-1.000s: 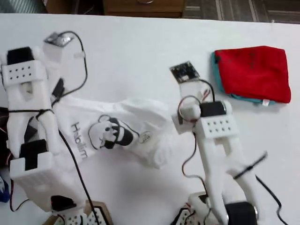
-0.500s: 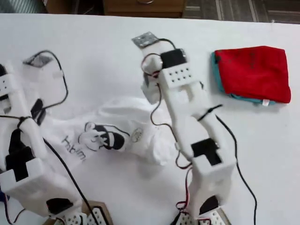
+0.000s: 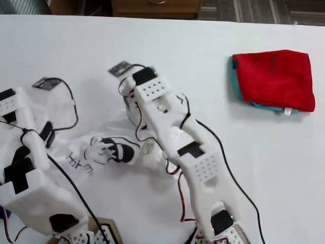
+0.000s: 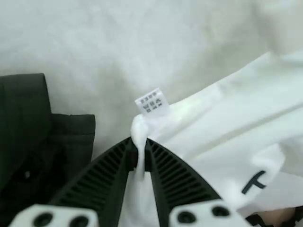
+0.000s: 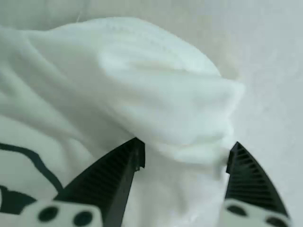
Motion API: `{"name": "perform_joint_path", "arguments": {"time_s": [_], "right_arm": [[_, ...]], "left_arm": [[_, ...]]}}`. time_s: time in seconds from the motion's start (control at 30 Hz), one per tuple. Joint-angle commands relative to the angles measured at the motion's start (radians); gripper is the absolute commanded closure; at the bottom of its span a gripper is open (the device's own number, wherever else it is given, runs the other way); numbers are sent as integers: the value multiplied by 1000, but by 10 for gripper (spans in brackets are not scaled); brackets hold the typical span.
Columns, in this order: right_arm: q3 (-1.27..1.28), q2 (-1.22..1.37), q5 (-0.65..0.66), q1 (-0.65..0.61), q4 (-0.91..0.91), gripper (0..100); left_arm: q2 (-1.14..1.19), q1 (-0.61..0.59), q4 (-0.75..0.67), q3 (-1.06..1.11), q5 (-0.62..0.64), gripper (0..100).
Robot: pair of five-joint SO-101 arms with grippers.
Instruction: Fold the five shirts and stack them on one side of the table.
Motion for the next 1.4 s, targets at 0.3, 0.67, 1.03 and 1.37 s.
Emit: {"name": "perform_joint_path", "arguments": {"time_s": [0.3,0.67,1.03,1.37], "right_arm": [[-219,42,2,157,16,976],[-812,42,18,332,94,979],[-921,-76,74,363,99,975],[-578,-16,-130,266,-82,776]], "left_arm": [[-6,-3,54,-142,77,972],[-6,183,265,-736,219,972],[-6,281,367,-1296,239,971],[-5,155,362,-883,238,972]]}}
